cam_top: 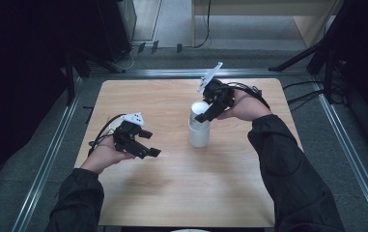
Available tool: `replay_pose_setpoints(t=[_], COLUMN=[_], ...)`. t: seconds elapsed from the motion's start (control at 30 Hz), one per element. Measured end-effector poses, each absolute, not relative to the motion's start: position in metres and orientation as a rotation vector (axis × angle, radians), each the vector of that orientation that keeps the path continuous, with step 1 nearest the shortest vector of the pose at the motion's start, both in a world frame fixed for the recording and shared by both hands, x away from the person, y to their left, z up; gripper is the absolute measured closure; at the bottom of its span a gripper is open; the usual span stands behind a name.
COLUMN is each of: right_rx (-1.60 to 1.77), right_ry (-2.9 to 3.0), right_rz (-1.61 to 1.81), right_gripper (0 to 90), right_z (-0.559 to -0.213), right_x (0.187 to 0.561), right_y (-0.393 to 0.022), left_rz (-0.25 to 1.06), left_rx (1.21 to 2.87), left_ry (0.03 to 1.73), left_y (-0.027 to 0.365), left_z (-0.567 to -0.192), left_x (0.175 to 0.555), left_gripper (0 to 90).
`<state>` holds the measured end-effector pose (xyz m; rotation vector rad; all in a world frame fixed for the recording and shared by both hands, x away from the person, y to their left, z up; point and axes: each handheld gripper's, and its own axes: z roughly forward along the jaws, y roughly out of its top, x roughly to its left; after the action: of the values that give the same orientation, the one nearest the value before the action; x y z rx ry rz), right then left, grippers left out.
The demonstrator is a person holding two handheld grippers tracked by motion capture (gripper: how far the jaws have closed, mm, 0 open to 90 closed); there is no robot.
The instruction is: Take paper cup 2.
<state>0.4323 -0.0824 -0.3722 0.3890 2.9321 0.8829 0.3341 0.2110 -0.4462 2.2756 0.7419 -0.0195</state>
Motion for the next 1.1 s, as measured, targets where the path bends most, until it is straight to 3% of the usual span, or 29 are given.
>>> replay_pose_setpoints(t=[1.1], right_rx=[0.324], right_ry=[2.868], right_rz=[0.925], right_gripper=[34.4], right_z=[-0.301], right_x=[0.413], right_y=[-0.095], left_rz=[-0.035], left_rx=[2.236], left_ry=[0.764], left_y=[0.218], left_z=[-0.446], left_x=[0.337], left_gripper=[13.2])
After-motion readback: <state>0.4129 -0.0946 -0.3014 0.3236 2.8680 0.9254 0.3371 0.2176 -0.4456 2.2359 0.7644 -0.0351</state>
